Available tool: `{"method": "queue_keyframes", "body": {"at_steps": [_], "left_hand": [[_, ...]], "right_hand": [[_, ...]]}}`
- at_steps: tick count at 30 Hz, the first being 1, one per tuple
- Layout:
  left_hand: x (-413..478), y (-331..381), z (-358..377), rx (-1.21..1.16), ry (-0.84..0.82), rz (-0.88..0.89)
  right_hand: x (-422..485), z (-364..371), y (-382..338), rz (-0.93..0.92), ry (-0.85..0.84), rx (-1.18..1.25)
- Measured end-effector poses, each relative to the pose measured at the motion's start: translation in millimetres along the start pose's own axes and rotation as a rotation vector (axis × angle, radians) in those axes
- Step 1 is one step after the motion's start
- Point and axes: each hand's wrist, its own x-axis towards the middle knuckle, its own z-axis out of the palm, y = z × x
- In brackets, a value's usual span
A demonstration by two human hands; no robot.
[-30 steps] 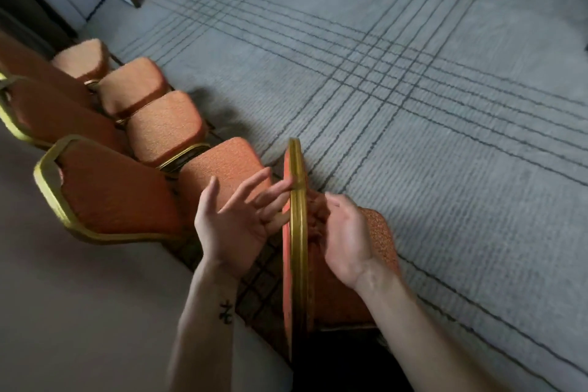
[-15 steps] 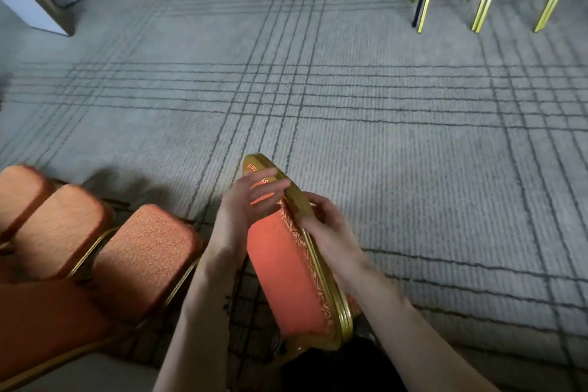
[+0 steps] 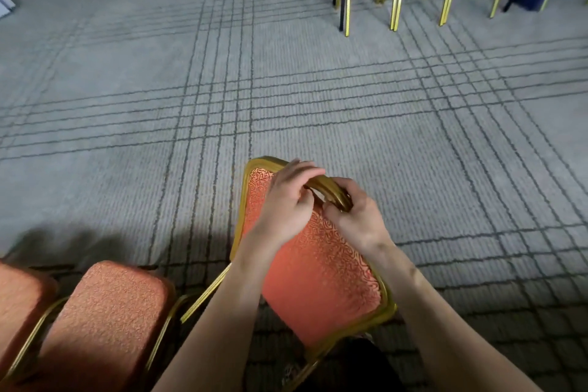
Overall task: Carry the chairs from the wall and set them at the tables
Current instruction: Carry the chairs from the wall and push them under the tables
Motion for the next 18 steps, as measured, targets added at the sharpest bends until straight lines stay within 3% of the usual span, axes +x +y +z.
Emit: {"method": "queue_keyframes", "body": {"at_steps": [4, 18], "left_hand": [[4, -13, -1, 0.14, -0.089, 0.05], [-13, -75, -91, 0.199, 0.134, -0.116]], "right_hand": [[-4, 21, -8, -0.077, 0.04, -0.034], [22, 107, -93, -0.363, -0.025, -0.504]]}}
